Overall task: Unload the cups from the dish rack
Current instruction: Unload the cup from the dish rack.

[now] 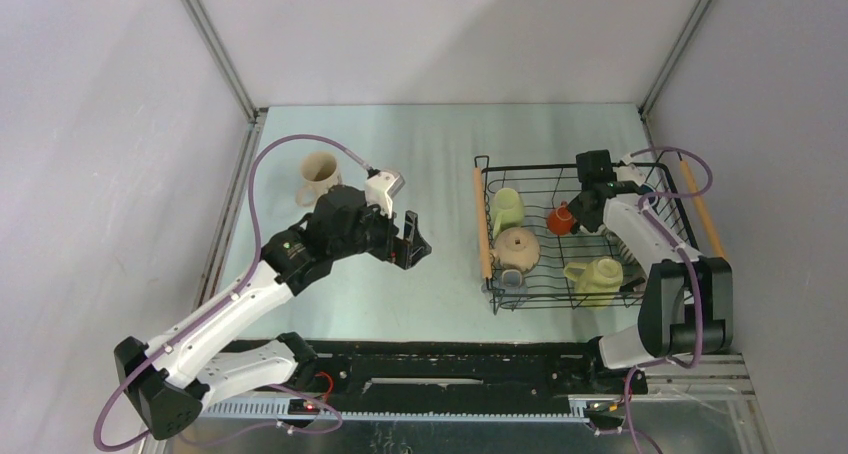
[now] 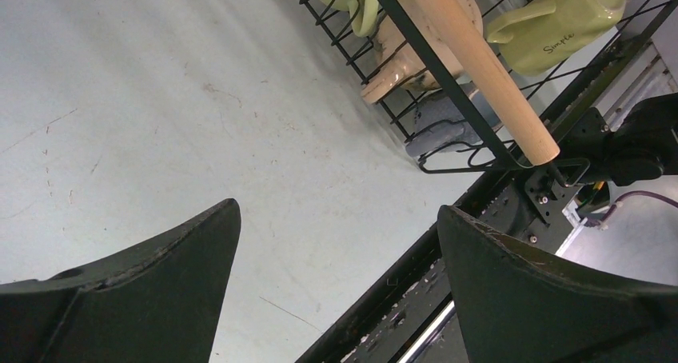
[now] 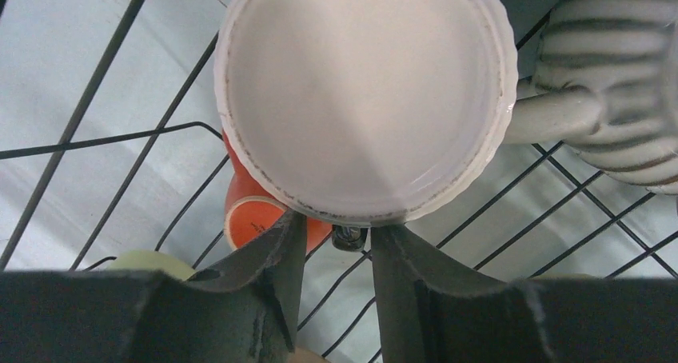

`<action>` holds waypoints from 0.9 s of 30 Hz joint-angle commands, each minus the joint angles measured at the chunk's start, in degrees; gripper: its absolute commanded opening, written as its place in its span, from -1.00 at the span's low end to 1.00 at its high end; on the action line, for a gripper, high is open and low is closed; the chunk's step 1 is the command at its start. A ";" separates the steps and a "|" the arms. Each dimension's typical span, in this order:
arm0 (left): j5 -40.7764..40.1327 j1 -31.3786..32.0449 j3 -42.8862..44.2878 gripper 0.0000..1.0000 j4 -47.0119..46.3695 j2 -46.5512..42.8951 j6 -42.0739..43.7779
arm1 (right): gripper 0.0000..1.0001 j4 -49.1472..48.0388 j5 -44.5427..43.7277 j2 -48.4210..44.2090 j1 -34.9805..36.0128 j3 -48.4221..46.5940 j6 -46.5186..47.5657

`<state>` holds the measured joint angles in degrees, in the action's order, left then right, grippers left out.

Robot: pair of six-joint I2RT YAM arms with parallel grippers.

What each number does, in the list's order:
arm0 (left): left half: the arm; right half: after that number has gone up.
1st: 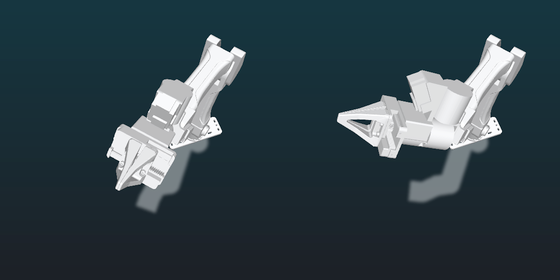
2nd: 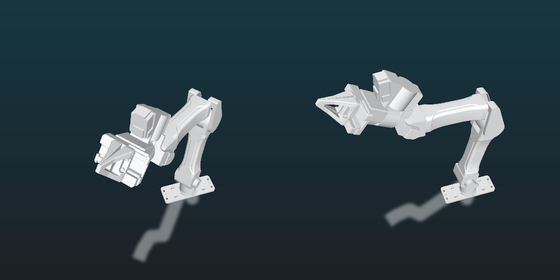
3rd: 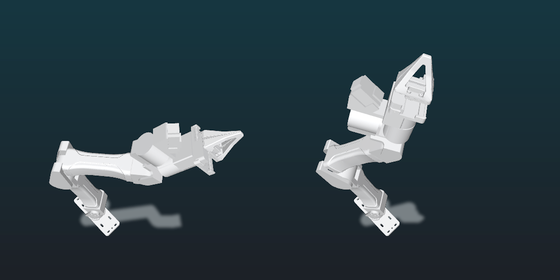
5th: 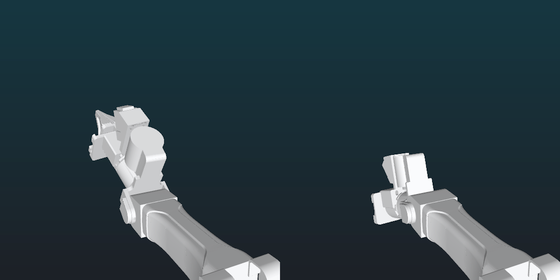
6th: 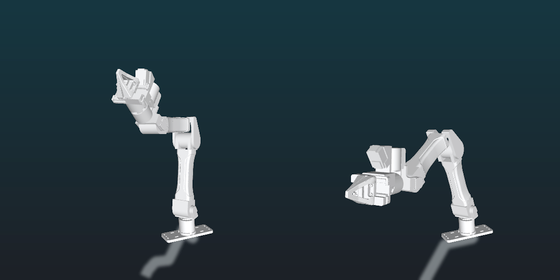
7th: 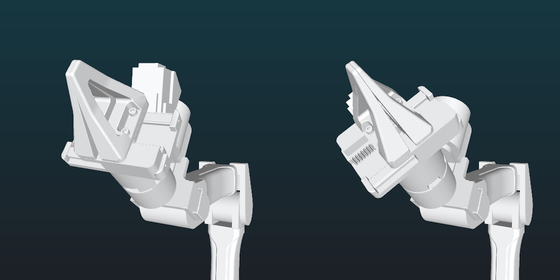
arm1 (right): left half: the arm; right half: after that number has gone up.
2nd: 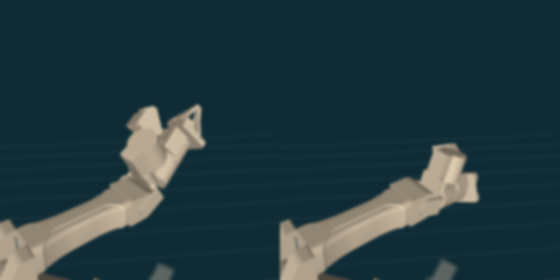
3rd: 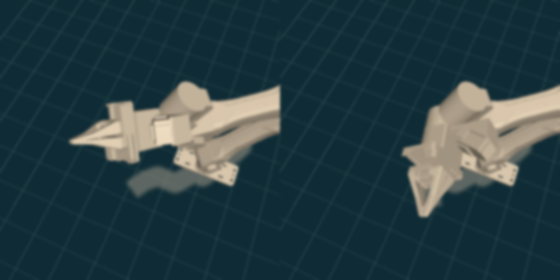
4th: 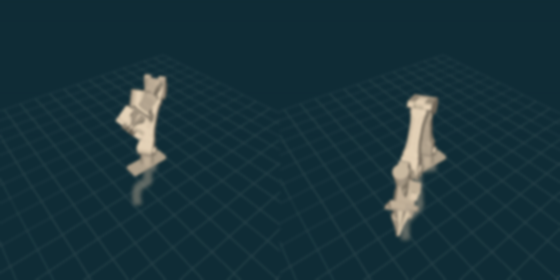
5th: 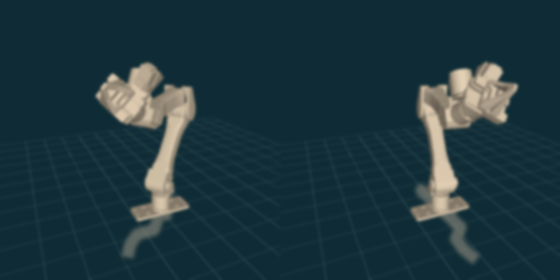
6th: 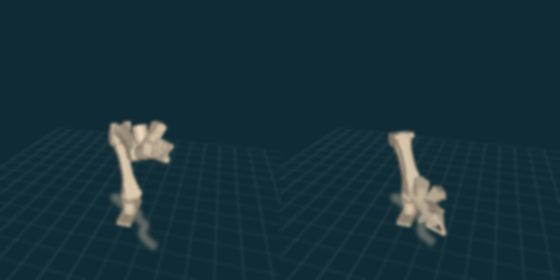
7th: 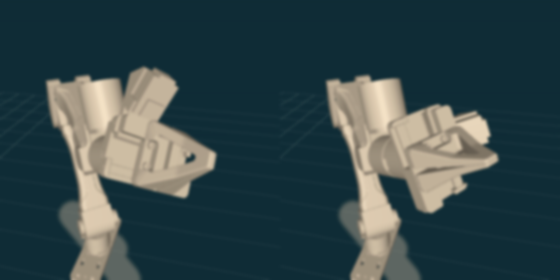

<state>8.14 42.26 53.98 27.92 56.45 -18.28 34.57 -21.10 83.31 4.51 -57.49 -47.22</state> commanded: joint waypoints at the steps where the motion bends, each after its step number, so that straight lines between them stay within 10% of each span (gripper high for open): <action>1: -0.64 0.35 -1.81 1.00 -1.77 -1.58 1.59 | -0.16 -2.53 -2.98 0.42 -0.21 1.42 0.25; 27: -0.21 0.33 -1.95 1.00 -1.66 -0.32 1.64 | -0.37 -5.93 -5.01 1.47 0.27 4.85 2.83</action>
<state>7.79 42.26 53.19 27.86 56.25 -17.93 30.11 -23.49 84.88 4.62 -53.12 -45.23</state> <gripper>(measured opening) 0.996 0.340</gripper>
